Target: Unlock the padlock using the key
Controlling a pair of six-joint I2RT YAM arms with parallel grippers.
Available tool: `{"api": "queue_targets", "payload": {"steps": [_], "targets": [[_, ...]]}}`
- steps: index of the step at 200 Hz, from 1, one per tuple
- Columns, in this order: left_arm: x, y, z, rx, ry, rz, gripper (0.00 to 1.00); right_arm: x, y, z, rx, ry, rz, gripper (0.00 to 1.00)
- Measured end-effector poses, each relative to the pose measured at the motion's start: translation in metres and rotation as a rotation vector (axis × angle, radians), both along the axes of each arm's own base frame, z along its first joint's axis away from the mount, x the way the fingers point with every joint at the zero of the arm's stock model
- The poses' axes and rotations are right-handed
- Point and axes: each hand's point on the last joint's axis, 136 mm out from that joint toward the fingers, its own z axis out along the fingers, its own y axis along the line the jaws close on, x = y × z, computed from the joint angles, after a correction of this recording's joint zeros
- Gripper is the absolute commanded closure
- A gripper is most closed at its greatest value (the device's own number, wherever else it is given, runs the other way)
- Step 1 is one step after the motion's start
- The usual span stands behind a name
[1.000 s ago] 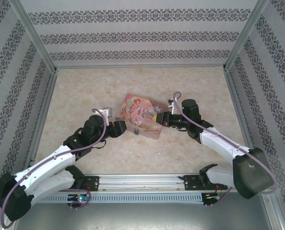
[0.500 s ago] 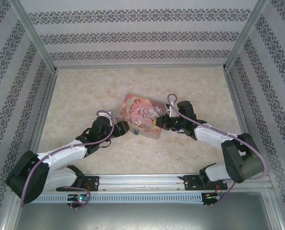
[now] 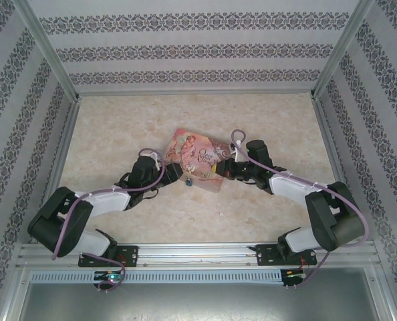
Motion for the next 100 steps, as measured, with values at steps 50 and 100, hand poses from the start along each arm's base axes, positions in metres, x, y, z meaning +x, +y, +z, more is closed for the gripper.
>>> {"api": "queue_targets", "payload": {"steps": [50, 100], "targets": [[0.018, -0.012, 0.002, -0.031, 0.004, -0.032, 0.35, 0.006, 0.001, 0.001, -0.004, -0.006, -0.009, 1.0], [0.017, -0.017, 0.011, -0.05, -0.016, -0.062, 0.33, 0.007, 0.0, 0.001, -0.011, -0.006, -0.017, 1.0]]}}
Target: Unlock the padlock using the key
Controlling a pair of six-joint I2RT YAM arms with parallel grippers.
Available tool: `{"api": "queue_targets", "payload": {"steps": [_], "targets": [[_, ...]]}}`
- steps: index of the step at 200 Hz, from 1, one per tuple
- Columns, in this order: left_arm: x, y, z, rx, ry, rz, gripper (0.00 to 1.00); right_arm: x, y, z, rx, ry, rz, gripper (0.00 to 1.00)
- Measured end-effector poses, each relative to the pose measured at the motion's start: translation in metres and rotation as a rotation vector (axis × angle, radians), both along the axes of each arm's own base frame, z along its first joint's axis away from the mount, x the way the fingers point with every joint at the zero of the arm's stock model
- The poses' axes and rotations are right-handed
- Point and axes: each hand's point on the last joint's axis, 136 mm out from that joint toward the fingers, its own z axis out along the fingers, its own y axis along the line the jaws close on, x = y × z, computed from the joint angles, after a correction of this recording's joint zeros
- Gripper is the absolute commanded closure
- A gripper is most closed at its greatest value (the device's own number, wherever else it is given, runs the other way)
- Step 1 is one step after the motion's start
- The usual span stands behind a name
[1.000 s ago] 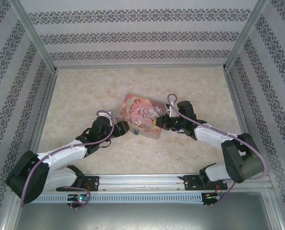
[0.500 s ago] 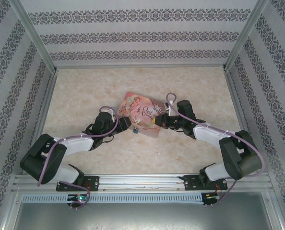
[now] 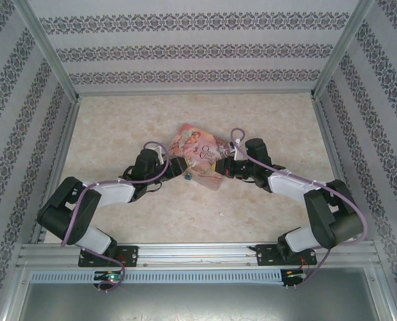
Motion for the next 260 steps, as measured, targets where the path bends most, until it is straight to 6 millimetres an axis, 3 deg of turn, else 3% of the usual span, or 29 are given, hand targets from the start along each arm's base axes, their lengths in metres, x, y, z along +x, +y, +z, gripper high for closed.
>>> {"api": "queue_targets", "payload": {"steps": [50, 78, 114, 158, 231, 260], "targets": [[-0.015, 0.007, 0.041, 0.028, -0.141, -0.052, 0.31, 0.002, -0.001, 0.009, -0.013, -0.002, -0.017, 1.0], [-0.026, 0.011, 0.049, 0.085, -0.206, -0.099, 0.3, 0.007, 0.01, 0.025, -0.004, -0.038, 0.001, 1.0], [-0.046, 0.022, 0.033, 0.174, -0.236, -0.155, 0.3, 0.013, 0.031, 0.035, 0.008, -0.056, 0.042, 1.0], [-0.055, 0.026, 0.023, 0.26, -0.28, -0.218, 0.3, 0.02, 0.052, 0.021, -0.01, -0.028, 0.076, 1.0], [-0.061, 0.018, -0.013, 0.329, -0.272, -0.347, 0.29, 0.027, 0.056, -0.003, -0.052, 0.017, 0.072, 1.0], [-0.062, 0.015, -0.03, 0.349, -0.239, -0.395, 0.29, 0.027, 0.056, -0.003, -0.052, 0.015, 0.076, 1.0]]}}
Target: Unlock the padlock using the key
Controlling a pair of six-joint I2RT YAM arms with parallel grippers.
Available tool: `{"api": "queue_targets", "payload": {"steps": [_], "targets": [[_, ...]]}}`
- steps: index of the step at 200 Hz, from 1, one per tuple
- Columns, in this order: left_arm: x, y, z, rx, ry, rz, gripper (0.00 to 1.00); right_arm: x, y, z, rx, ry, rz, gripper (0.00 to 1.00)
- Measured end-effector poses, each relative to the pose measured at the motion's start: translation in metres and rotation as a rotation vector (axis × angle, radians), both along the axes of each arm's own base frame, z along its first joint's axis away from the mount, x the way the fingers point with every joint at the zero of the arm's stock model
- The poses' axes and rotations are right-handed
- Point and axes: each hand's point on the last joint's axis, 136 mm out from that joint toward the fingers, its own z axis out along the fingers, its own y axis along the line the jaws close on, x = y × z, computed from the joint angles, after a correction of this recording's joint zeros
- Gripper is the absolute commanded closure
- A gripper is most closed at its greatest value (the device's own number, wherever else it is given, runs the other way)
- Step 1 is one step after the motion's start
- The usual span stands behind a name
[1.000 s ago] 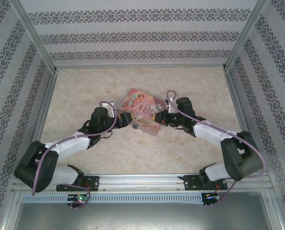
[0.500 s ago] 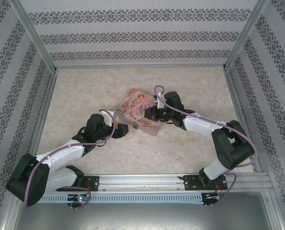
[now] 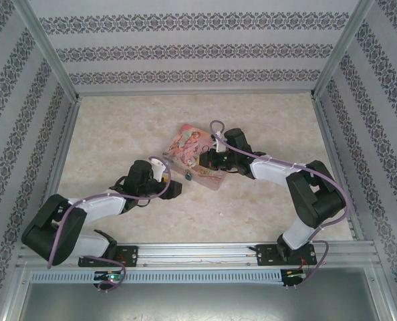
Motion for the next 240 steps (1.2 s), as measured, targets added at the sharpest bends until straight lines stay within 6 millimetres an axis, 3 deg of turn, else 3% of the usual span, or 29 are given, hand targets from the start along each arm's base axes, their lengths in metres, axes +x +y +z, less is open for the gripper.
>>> {"api": "queue_targets", "payload": {"steps": [138, 240], "targets": [[0.034, -0.026, -0.025, -0.009, -0.001, -0.061, 0.3, 0.0, 0.007, -0.001, -0.02, -0.041, 0.048, 1.0], [0.048, -0.034, -0.025, -0.043, 0.017, 0.002, 0.38, 0.0, 0.007, -0.001, -0.024, -0.049, 0.053, 1.0]]}}
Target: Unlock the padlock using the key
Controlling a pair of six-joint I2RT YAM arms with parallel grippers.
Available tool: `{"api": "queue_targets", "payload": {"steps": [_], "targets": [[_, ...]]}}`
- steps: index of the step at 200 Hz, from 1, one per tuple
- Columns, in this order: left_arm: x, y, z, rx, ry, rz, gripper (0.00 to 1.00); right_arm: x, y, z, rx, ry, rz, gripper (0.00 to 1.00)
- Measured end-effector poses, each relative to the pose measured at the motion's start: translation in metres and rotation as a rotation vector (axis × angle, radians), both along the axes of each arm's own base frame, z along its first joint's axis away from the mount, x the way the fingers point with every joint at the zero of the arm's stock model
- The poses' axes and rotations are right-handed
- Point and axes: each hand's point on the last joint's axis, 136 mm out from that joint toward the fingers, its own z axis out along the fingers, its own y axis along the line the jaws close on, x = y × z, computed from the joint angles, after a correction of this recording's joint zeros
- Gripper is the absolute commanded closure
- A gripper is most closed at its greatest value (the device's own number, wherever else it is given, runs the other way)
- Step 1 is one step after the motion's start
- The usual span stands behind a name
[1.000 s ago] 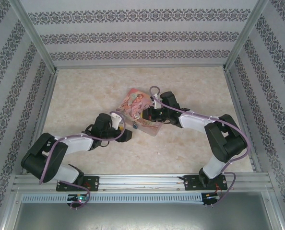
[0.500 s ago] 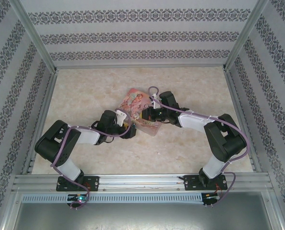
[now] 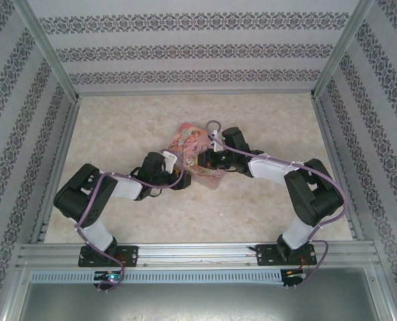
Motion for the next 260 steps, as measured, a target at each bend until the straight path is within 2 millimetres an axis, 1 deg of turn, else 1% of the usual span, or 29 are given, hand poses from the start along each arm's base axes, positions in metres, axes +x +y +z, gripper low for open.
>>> {"api": "queue_targets", "payload": {"steps": [74, 106, 206, 260], "targets": [[0.01, -0.006, -0.002, 0.017, 0.002, 0.042, 0.45, 0.003, -0.002, -0.001, -0.009, -0.014, -0.007, 1.0], [0.011, -0.009, -0.003, 0.023, -0.001, 0.041, 0.48, 0.004, -0.003, 0.0, -0.013, -0.023, -0.009, 1.0], [0.004, -0.019, -0.004, 0.022, 0.006, 0.013, 0.55, 0.005, -0.004, 0.0, -0.013, -0.022, -0.012, 1.0], [-0.002, -0.028, -0.003, 0.001, 0.022, -0.019, 0.62, 0.005, -0.004, 0.0, -0.013, -0.022, -0.012, 1.0]]}}
